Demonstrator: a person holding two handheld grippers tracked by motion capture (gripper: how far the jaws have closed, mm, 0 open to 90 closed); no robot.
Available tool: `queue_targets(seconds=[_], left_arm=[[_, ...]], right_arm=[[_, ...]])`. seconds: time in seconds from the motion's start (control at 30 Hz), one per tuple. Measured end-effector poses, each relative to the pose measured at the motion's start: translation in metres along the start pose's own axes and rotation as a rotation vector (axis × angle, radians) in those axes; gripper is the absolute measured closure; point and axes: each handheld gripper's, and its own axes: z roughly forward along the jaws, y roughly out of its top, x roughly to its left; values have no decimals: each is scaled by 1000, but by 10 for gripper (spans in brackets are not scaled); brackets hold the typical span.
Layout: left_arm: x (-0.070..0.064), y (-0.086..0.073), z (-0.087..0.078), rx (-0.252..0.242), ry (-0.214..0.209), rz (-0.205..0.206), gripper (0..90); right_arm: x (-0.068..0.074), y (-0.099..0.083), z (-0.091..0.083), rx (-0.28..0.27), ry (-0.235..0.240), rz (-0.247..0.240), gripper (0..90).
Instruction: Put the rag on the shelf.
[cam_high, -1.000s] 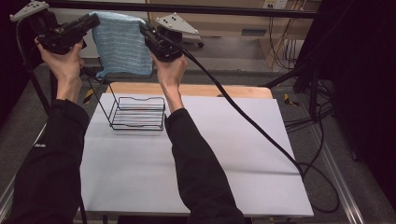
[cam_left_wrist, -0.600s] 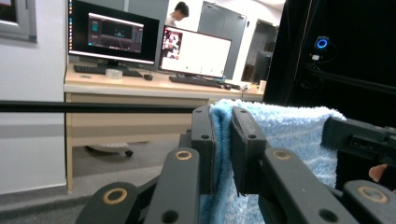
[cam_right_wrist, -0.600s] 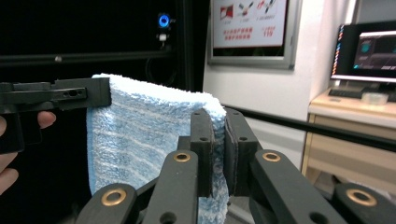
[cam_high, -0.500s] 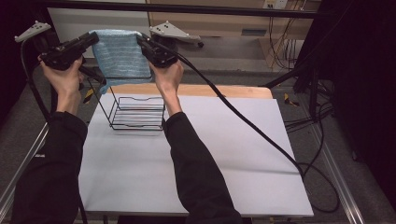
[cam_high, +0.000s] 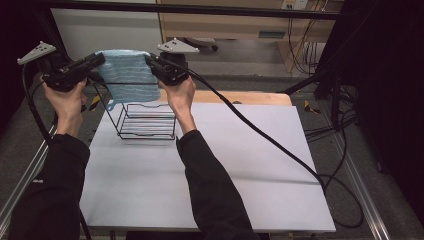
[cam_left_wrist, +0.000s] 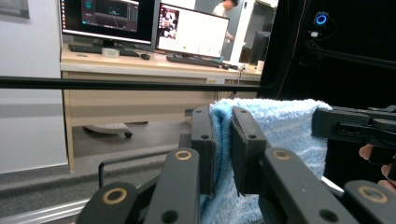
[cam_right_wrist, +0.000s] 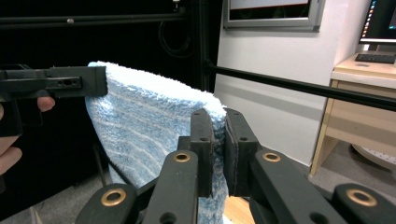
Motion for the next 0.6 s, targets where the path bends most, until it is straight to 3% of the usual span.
queue_targets(seconds=[0.47,0.6], left_arm=[[2,-17,-22,21,-56,15,796],[-2,-15,-25,22,-61,34,798]], right_arm=[[15,-8,-10,49,40,-64,835],[14,-9,-14,45,62,-58,835]])
